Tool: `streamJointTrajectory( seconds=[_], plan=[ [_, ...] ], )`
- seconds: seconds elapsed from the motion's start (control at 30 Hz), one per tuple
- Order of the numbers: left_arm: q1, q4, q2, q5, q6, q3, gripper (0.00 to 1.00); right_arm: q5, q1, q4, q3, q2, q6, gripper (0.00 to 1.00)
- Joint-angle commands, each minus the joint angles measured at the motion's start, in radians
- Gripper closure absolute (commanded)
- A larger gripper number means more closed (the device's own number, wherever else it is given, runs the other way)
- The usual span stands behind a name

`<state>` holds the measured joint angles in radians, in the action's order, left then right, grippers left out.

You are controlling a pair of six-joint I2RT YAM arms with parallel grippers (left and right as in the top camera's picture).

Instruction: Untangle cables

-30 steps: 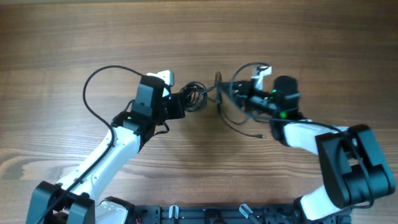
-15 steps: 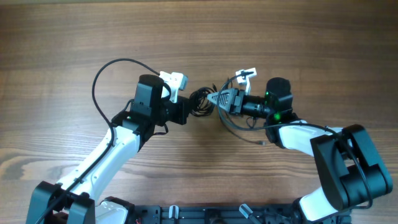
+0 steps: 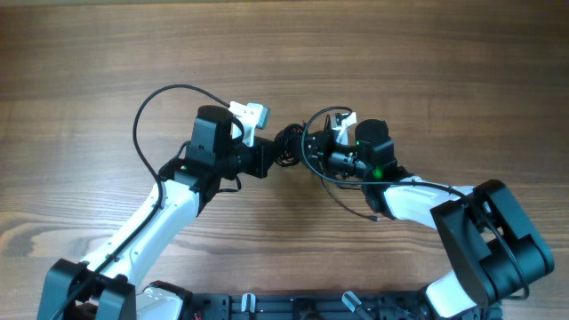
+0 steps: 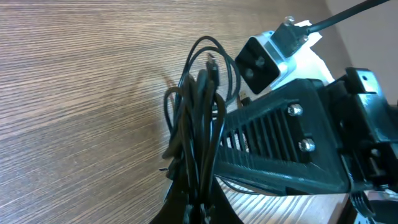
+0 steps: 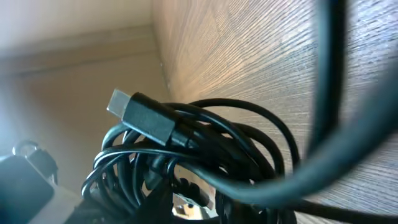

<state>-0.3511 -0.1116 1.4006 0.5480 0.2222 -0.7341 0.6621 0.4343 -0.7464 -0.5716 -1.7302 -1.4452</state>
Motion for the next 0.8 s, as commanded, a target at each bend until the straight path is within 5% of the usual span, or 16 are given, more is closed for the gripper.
streamJointTrajectory(
  seconds=[0.0,0.6,0.77],
  plan=[
    [0.0,-0.003,-0.011,0.066,0.002,-0.005,0.96,-0.085,-0.003,-0.014,-0.004,0.0,-0.05,0.75],
    [0.0,-0.004,-0.011,0.034,0.003,-0.005,0.96,0.004,-0.002,-0.079,-0.004,0.0,-0.048,0.77],
    [0.0,-0.001,-0.011,-0.024,0.108,-0.005,0.96,0.02,-0.001,-0.079,-0.004,0.0,-0.048,0.73]
  ],
)
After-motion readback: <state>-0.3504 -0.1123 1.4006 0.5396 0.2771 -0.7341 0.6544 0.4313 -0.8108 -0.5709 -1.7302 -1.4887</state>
